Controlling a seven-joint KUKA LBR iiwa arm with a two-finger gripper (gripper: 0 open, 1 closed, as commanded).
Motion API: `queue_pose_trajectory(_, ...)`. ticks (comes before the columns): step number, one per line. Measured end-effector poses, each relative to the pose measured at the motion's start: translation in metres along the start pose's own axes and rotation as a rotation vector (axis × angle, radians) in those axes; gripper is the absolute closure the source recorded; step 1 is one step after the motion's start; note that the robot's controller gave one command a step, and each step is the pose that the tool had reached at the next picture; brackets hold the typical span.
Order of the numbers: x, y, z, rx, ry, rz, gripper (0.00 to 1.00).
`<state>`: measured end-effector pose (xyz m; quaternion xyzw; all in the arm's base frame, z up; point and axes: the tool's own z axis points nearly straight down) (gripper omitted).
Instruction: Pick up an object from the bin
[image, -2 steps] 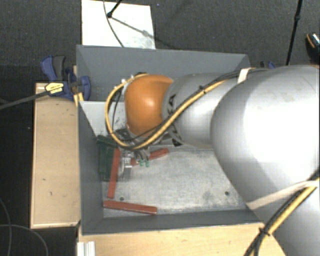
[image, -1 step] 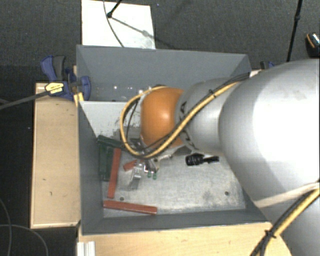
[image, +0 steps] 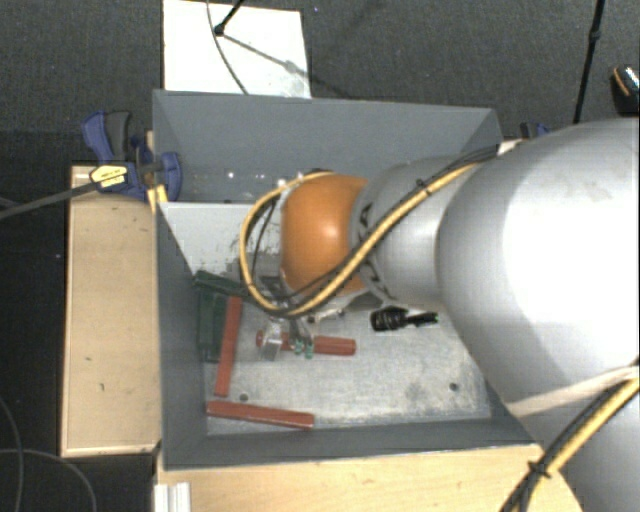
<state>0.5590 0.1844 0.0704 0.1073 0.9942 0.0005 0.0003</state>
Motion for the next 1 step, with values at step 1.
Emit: queue_pose_trajectory(1,0.0402,0.0258,-0.1462,-0.005,-0.007,-0.031,1.00)
